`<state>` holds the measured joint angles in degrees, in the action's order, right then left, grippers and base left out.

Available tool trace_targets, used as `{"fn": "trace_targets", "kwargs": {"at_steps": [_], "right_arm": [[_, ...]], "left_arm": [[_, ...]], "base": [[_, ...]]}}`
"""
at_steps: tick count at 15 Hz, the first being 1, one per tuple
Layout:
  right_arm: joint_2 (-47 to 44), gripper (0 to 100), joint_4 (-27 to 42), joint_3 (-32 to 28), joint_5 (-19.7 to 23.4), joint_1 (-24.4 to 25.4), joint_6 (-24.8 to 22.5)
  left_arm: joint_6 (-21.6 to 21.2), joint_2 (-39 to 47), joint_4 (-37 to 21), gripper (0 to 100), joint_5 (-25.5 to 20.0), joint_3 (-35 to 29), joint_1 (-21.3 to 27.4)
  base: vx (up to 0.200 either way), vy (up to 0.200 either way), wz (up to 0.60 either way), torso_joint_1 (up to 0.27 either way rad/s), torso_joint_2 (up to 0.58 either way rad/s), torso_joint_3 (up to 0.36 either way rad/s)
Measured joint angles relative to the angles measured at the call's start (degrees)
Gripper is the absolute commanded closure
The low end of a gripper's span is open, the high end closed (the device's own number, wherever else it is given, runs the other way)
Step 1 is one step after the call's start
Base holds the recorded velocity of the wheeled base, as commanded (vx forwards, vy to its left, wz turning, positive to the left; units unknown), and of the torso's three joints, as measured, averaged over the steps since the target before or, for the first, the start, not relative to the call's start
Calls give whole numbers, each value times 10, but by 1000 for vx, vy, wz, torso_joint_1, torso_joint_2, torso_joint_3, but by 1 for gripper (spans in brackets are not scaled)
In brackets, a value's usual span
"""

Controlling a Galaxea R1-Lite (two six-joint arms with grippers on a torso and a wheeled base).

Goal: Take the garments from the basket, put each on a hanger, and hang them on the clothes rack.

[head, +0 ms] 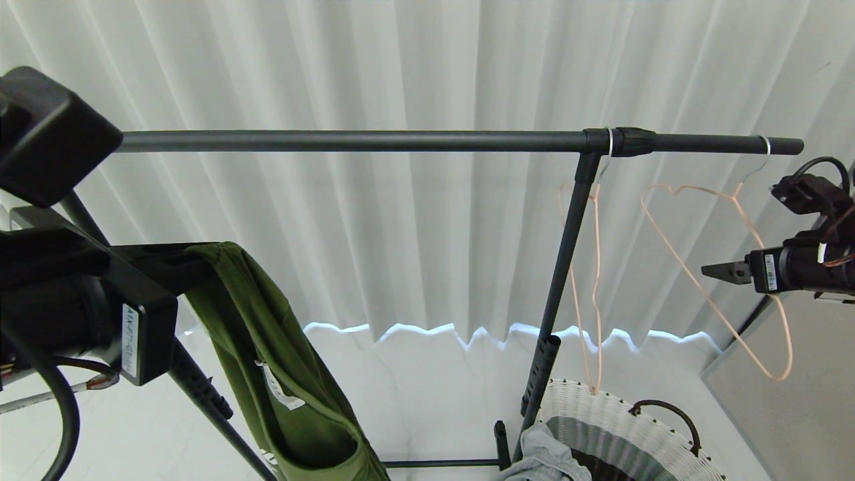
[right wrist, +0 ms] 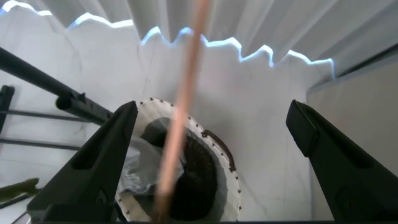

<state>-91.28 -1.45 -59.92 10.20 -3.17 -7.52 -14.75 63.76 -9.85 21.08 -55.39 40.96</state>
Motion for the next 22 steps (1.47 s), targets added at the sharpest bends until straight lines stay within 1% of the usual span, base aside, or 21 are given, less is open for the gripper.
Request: {"fn": "trace_targets", "kwargs": {"at_steps": [3, 5, 7, 8, 16, 22], "right_arm": [[3, 0, 5, -4, -26, 24, 16], [2, 0, 27, -5, -41, 27, 26], [2, 0, 37, -6, -62, 32, 49], [2, 100, 37, -6, -69, 35, 53], [5, 100, 37, -7, -73, 37, 55], [21, 100, 31, -22, -73, 37, 77]], "left_arm": [[0, -5, 0, 100, 0, 2, 0], [-1, -9, 0, 100, 0, 5, 0], [-1, -12, 0, 100, 0, 6, 0], [-1, -13, 0, 100, 0, 7, 0], [-1, -15, 0, 100, 0, 8, 0], [-1, -15, 0, 100, 0, 8, 0]], "base": [[0, 0, 0, 0, 0, 0], [0, 0, 0, 0, 0, 0], [0, 0, 0, 0, 0, 0], [0, 0, 0, 0, 0, 0], [0, 0, 0, 0, 0, 0], [0, 0, 0, 0, 0, 0]]}}
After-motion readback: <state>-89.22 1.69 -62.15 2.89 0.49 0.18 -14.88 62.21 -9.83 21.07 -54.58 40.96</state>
